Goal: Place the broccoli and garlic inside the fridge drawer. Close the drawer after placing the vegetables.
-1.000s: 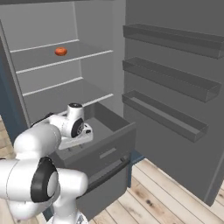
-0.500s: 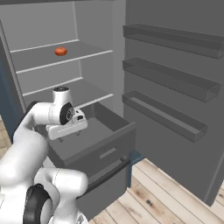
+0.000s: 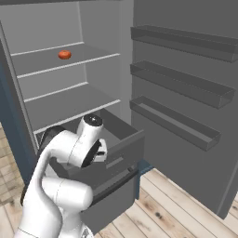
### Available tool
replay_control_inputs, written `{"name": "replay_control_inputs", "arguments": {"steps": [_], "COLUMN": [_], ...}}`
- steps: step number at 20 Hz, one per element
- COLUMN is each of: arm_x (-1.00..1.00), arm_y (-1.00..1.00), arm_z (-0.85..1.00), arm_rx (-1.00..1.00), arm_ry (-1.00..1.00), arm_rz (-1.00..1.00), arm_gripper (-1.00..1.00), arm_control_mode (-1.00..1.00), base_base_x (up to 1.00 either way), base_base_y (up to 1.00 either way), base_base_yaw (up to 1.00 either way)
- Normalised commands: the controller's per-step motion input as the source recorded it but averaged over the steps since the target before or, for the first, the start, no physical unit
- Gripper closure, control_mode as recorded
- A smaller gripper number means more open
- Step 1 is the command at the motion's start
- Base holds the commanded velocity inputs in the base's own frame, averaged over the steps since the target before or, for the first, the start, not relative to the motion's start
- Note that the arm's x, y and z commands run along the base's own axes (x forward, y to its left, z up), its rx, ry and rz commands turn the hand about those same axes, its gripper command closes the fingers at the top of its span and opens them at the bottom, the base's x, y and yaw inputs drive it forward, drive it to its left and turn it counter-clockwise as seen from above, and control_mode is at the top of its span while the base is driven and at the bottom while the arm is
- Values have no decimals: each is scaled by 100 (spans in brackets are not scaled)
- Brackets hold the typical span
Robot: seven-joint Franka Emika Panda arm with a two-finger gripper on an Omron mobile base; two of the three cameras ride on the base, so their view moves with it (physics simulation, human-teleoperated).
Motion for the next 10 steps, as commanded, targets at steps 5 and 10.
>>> {"name": "replay_control_inputs", "arguments": {"steps": [5, 10], "arm_x": [-44, 10], "arm_y": [-93, -38], "arm_z": [-10, -41], "arm_rx": [46, 37], "arm_ry": [-1, -1], "arm_rz": [-18, -7], "arm_gripper": [-100, -100], "arm_control_mode": [-100, -100], "base_base_x": [0, 0], "base_base_y": [0, 0], "base_base_yaw": [0, 0]}}
